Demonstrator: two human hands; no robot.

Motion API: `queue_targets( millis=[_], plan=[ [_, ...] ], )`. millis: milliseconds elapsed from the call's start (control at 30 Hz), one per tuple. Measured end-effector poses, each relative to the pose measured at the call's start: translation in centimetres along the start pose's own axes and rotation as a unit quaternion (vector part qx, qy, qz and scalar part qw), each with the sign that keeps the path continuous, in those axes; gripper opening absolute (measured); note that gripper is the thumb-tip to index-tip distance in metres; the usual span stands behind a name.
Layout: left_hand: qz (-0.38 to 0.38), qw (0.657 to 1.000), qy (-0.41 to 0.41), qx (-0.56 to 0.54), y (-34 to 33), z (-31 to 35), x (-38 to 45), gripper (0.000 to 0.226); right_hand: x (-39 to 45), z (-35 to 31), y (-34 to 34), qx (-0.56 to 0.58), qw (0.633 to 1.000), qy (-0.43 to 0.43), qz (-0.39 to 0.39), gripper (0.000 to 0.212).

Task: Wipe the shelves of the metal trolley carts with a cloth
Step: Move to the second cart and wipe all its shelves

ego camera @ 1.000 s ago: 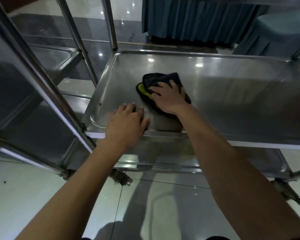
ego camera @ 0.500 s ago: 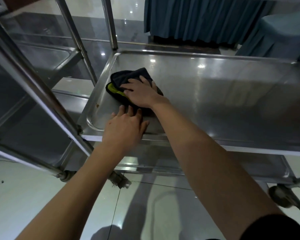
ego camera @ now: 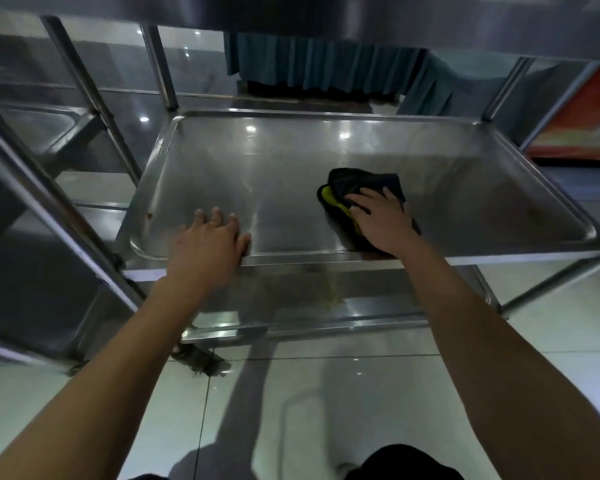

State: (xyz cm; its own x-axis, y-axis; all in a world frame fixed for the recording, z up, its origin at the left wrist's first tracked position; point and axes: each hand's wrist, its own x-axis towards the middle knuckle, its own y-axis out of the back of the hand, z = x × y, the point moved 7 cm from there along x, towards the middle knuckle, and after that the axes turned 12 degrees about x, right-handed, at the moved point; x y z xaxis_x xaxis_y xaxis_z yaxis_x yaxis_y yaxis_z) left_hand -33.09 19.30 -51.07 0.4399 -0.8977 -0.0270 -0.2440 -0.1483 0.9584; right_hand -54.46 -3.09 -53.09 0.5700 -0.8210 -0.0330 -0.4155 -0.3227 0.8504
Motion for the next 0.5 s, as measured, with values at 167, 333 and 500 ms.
queue_targets(
  millis=[167, 333, 500],
  plan=[
    [0.027, 0.998, 0.005, -0.056, 0.4, -0.5, 0.0, 0.055, -2.6, -1.0, 0.3, 0.004, 1.0, -0.014, -0.006, 0.047],
    [0.049, 0.994, 0.0, -0.096, 0.7, -0.7, -0.6, 0.042, -3.5, -1.2, 0.3, -0.013, 1.0, -0.004, -0.015, 0.053],
    [0.108, 0.988, 0.002, -0.115, 4.4, 2.7, -1.3, 0.023, -3.6, -1.1, 1.0, 0.005, 0.998, 0.065, 0.007, 0.044]
  ],
)
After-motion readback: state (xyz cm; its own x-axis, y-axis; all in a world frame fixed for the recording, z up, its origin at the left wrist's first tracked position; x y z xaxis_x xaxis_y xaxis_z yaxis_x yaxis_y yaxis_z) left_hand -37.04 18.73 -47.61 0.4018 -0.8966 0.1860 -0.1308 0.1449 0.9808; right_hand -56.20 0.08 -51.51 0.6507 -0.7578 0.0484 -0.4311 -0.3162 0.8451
